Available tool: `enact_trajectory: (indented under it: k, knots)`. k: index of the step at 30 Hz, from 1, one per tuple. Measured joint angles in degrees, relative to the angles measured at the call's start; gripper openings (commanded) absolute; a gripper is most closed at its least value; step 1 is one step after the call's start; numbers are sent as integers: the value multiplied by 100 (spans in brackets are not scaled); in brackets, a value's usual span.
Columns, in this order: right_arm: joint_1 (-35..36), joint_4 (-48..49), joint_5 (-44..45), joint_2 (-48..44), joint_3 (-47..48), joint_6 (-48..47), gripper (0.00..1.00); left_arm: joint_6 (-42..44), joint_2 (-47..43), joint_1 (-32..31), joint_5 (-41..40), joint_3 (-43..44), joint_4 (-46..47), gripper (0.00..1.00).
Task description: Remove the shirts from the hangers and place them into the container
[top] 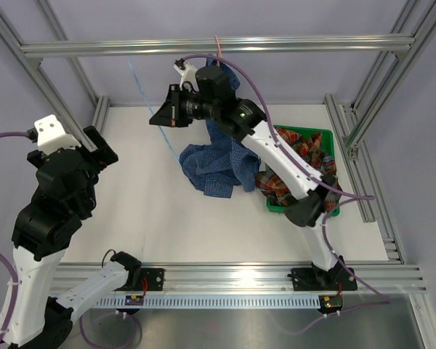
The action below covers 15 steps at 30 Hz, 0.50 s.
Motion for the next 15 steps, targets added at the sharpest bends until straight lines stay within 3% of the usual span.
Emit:
enact_trajectory:
  k: [2,4,15]
  knots:
    - [-48,-109,50,717,979,-20,0,7,-24,0,-282,-59,50,99]
    - [-136,-114,39,992,1235,4,0,22,-138,2,-457,-205,129,99]
    - [-289,691,-11,643,87,-905,0,129,-457,0,-549,-916,573,99]
